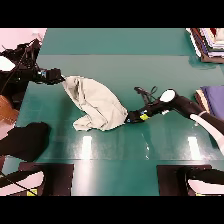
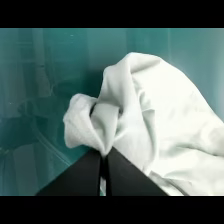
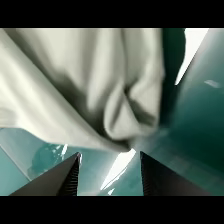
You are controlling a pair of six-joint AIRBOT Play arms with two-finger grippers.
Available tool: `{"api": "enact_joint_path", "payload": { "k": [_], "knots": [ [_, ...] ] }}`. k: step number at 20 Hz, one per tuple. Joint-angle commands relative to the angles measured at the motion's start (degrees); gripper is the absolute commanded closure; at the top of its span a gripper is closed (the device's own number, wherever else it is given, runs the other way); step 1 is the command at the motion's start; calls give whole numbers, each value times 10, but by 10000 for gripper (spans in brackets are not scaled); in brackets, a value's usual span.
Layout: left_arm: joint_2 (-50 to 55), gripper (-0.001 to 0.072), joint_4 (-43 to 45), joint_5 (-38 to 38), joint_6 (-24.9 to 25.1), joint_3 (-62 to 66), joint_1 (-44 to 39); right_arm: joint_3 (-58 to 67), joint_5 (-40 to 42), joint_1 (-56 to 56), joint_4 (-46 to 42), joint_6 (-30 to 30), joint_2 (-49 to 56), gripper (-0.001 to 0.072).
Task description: Fold the shirts.
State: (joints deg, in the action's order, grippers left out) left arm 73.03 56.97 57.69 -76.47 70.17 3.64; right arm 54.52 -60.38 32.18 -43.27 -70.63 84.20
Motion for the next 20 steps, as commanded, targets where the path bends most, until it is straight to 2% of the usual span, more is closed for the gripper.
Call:
{"api": "enact_joint_path", "payload": {
  "k": [1,3,4,6,11,16,20],
  "knots": [
    [-1,680,1,5,0,1,0,41,18,39,12,9,45,367],
    [-1,680,1,5,0,1,0,52,18,41,6,13,46,642],
    [-1,680,1,8,0,1,0,61,11,41,-8,13,45,696],
    [-11,681,11,12,0,5,0,85,-16,38,-56,6,35,698],
    [-105,681,61,38,1,122,0,211,-74,-36,-217,-85,-83,699],
    [-219,680,24,45,4,285,0,385,-83,-132,-229,-93,-223,699],
    [-272,680,15,65,5,376,0,467,-84,-181,-229,-93,-306,699]
  ]
}}
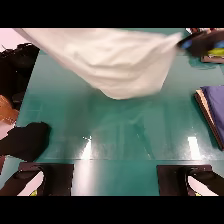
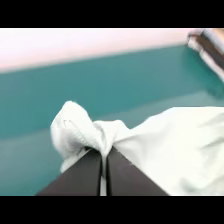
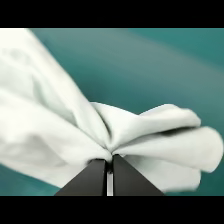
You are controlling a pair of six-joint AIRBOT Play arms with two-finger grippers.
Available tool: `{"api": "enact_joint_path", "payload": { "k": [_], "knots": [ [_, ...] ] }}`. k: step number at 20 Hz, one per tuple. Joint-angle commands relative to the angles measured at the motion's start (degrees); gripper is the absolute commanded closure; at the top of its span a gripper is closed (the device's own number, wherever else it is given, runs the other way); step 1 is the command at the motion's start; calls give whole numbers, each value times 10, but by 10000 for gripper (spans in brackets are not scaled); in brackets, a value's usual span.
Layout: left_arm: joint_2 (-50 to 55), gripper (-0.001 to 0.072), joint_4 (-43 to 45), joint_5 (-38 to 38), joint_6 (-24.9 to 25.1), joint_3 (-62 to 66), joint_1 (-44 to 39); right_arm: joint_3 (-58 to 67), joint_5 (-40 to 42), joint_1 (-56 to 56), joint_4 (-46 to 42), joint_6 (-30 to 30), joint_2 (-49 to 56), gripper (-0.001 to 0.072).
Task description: Fold the shirts.
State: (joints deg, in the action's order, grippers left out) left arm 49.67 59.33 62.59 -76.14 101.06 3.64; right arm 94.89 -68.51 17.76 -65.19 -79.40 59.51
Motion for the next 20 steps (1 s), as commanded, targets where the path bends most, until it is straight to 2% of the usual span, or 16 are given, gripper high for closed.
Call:
{"api": "enact_joint_path", "payload": {
  "k": [1,6,10,13,16,18,20],
  "knots": [
    [-45,680,-10,23,1,90,0,79,-3,-48,-10,-5,-76,699],
    [-50,680,-10,31,2,152,0,113,-12,-128,-10,-20,-126,699],
    [-27,680,23,56,0,134,0,82,-71,-177,-9,-73,-106,700],
    [17,680,28,81,-5,46,0,14,-118,-151,-10,-112,-43,700],
    [83,680,28,125,-10,-81,0,-73,-110,-98,-22,-112,47,699],
    [134,680,28,119,-10,-177,0,-117,-77,-66,-49,-112,114,699],
    [198,680,29,76,-6,-262,0,-144,-9,-46,-53,-112,184,699]
  ]
}}
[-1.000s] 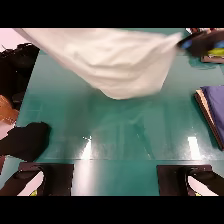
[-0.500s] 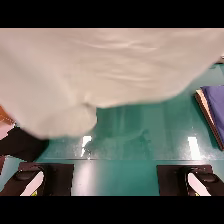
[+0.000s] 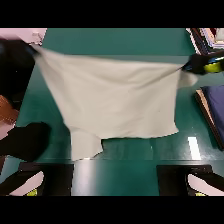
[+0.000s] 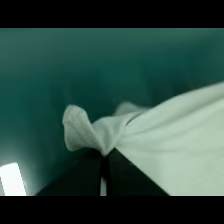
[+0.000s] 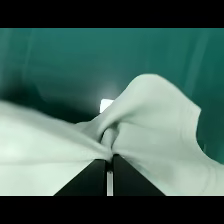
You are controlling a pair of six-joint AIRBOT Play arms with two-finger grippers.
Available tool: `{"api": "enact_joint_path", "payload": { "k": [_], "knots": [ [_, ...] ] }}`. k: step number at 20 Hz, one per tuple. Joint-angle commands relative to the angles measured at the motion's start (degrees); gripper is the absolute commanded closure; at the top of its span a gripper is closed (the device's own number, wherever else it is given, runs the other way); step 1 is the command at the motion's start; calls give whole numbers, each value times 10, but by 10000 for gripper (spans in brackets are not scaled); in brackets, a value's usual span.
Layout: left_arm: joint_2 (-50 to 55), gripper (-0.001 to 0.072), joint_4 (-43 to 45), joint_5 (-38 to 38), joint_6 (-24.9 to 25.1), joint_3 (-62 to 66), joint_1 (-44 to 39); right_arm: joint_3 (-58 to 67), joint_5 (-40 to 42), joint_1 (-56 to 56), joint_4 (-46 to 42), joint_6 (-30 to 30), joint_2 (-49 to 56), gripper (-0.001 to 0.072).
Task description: Fold the shirts.
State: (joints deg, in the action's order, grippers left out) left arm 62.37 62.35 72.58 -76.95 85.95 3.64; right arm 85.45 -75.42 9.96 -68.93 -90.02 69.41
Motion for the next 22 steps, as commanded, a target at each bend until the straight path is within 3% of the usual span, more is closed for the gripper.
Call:
{"api": "enact_joint_path", "payload": {
  "k": [1,5,6,7,8,12,17,22],
  "knots": [
    [103,679,0,-55,13,-134,0,-47,87,37,-16,-6,121,699],
    [214,649,3,-139,18,-127,2,36,104,37,-12,-6,229,695],
    [221,320,5,-145,10,-121,2,62,94,37,-12,-6,244,533],
    [221,78,12,-146,-5,-118,2,84,80,34,-11,-6,252,265],
    [219,106,23,-120,-12,-108,6,106,58,30,-12,-5,254,236],
    [175,107,39,-27,-13,-130,55,97,7,10,-12,24,199,274],
    [78,107,31,-53,-12,-319,63,-51,8,-24,-11,27,70,274],
    [63,107,-21,-123,8,-461,43,-159,33,-52,-10,26,-31,274]
  ]
}}
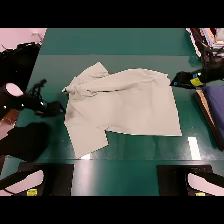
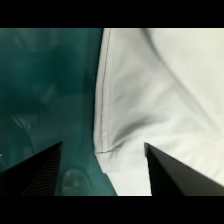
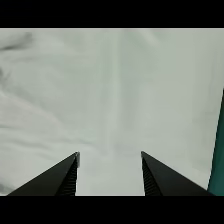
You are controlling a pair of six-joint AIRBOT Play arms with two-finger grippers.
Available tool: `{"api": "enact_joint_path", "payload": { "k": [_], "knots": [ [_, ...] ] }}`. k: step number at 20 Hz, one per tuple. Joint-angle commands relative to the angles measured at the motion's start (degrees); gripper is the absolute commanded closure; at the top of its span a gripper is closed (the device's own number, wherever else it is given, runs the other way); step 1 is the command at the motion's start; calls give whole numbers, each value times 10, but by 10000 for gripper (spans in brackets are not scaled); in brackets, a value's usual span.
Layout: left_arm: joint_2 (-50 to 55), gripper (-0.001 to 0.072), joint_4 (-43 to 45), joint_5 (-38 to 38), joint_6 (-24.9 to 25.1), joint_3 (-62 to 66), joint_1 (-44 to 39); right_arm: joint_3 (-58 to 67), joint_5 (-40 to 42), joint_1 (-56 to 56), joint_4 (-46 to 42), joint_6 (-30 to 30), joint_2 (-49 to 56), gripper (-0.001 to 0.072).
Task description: Fold the shirts.
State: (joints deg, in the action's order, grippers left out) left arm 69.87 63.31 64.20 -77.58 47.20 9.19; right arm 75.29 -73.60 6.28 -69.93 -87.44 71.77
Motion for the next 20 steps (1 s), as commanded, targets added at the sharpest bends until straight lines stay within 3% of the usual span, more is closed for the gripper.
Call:
{"api": "enact_joint_path", "payload": {
  "k": [1,5,6,7,8,15,17,20],
  "knots": [
    [-12,107,-31,-53,15,-85,-28,-72,19,-16,-1,1,-71,275],
    [-12,109,-45,-89,6,-94,-81,-112,17,-40,-1,1,-124,274],
    [-12,280,-52,-89,-5,-93,-81,-123,11,-53,-1,1,-137,274],
    [-12,577,-55,-87,-4,-90,-80,-138,4,-69,-1,1,-150,274],
    [-12,680,-54,-83,-4,-84,-80,-160,-8,-91,-1,1,-164,274],
    [-12,679,-54,-22,0,5,-80,-390,-64,-316,11,15,-202,272],
    [-12,680,-56,-24,0,9,-80,-437,-53,-353,67,53,-177,274],
    [-12,679,-56,-22,0,9,-80,-472,1,-348,101,61,-134,277]
  ]
}}
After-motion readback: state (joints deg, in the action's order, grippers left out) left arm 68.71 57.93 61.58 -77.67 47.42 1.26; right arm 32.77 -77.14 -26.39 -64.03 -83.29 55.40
